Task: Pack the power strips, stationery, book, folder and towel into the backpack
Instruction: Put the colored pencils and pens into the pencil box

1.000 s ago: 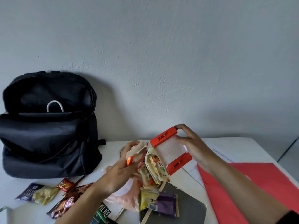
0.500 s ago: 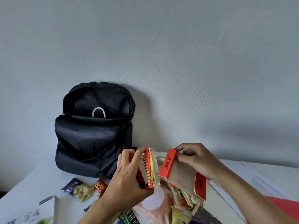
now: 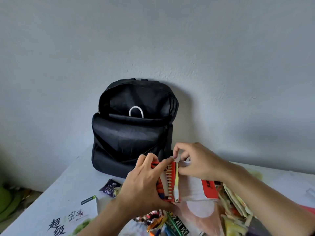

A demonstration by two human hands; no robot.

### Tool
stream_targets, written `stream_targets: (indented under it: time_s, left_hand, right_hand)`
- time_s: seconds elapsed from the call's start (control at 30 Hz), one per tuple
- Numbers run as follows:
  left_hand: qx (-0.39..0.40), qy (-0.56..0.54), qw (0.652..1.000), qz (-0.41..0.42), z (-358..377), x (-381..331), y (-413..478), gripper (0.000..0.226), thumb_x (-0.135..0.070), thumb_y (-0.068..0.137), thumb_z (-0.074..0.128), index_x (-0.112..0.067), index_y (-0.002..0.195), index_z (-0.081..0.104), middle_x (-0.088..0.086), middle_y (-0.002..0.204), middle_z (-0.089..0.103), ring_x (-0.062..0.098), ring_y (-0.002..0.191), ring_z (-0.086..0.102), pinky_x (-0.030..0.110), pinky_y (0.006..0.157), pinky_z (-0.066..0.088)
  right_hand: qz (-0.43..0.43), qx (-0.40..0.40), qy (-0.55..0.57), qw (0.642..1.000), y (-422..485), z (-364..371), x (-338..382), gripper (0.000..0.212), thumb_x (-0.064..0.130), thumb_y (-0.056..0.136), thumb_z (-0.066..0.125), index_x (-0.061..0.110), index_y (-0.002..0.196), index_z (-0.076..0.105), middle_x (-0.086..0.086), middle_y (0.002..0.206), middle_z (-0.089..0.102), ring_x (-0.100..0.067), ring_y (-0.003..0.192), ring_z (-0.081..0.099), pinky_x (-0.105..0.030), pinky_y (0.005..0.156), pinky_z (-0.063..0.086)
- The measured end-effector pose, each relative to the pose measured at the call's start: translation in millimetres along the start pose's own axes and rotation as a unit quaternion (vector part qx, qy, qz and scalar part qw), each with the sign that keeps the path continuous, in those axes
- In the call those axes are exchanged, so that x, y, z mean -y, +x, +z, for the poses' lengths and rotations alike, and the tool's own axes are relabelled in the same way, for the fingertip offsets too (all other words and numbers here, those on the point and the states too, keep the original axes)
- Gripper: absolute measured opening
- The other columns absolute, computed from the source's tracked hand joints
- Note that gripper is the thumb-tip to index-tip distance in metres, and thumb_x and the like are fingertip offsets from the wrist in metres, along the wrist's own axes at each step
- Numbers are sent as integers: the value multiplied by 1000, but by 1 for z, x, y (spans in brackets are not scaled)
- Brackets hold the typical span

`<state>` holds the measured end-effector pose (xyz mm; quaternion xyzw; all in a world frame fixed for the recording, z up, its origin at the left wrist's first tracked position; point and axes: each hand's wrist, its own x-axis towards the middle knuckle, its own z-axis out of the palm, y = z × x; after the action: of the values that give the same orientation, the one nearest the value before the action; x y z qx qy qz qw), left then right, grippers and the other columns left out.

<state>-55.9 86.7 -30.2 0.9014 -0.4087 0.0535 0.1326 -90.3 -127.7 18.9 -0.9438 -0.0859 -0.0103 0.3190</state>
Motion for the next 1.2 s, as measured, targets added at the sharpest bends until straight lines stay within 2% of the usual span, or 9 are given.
stream_targets:
  time_s: [0.13, 0.23, 0.3, 0.57, 0.7, 0.83, 1.0, 1.1, 1.2]
  left_hand:
    - [100, -166, 980, -36, -16, 48, -9, 90, -80, 71, 72, -51, 147, 35, -23, 120, 44, 4, 114, 44, 23, 102, 46]
    - [54, -294, 949, -99, -24, 79, -13, 34, -55, 83, 78, -39, 110, 65, -18, 101, 73, 2, 93, 71, 37, 88, 60]
    - [61, -318, 938, -127, -30, 96, -13, 23, -48, 84, 80, -30, 94, 68, -13, 92, 78, 6, 84, 76, 41, 83, 63]
    - [207, -337, 914, -92, -44, 135, -26, 24, -38, 94, 72, -20, 108, 65, -5, 104, 79, 16, 91, 78, 44, 88, 63]
    - [276, -473, 826, -134, -49, 134, -35, 40, -30, 98, 65, -32, 136, 53, 1, 121, 76, 25, 108, 75, 41, 96, 59]
    - [279, -576, 741, -203, -43, 143, -37, 57, -23, 92, 75, -37, 141, 49, 14, 124, 73, 37, 114, 70, 50, 104, 54]
    - [243, -644, 684, -242, -41, 140, -33, 54, -24, 85, 76, -31, 134, 55, 25, 115, 74, 42, 99, 74, 46, 86, 62]
    - [189, -644, 695, -259, -43, 136, -26, 56, -23, 77, 79, -29, 130, 60, 24, 111, 75, 39, 93, 76, 42, 78, 63]
    - [173, -636, 699, -276, -43, 132, -28, 50, -27, 79, 78, -25, 126, 62, 23, 108, 76, 35, 87, 77, 39, 74, 63]
  right_hand:
    - [-5, -17, -25, 1000, 30, 32, 17, 33, 21, 80, 77, 31, 96, 50, 4, 70, 70, -13, 53, 53, -39, 58, 48]
    - [-19, -82, 4, 996, 50, 45, 31, 33, 31, 70, 87, 26, 84, 58, 10, 68, 69, -18, 60, 58, -39, 58, 47]
    - [-20, -112, 34, 993, 62, 52, 45, 33, 30, 67, 91, 23, 81, 61, 7, 67, 69, -21, 62, 61, -38, 58, 47]
    - [-53, -14, 49, 997, 80, 78, 70, 22, 6, 75, 78, 21, 89, 70, 6, 83, 73, -14, 80, 67, -37, 79, 52]
    - [-65, -6, 71, 995, 89, 76, 82, 30, 2, 72, 80, 18, 94, 67, 6, 79, 76, -9, 76, 68, -26, 79, 51]
    - [-86, 31, 85, 992, 96, 80, 93, 35, 1, 74, 83, 14, 102, 67, 1, 80, 77, 1, 61, 62, -7, 66, 40]
    - [-64, -100, 155, 981, 104, 87, 90, 50, 15, 67, 94, 22, 106, 62, 2, 86, 75, -4, 72, 64, -19, 74, 50]
    - [-30, -212, 120, 969, 101, 92, 76, 42, 31, 75, 90, 27, 105, 60, 3, 80, 66, -3, 66, 55, -19, 65, 46]
    - [-30, -188, 135, 973, 93, 90, 61, 29, 21, 91, 76, 29, 115, 63, 7, 85, 64, -4, 69, 55, -21, 68, 46]
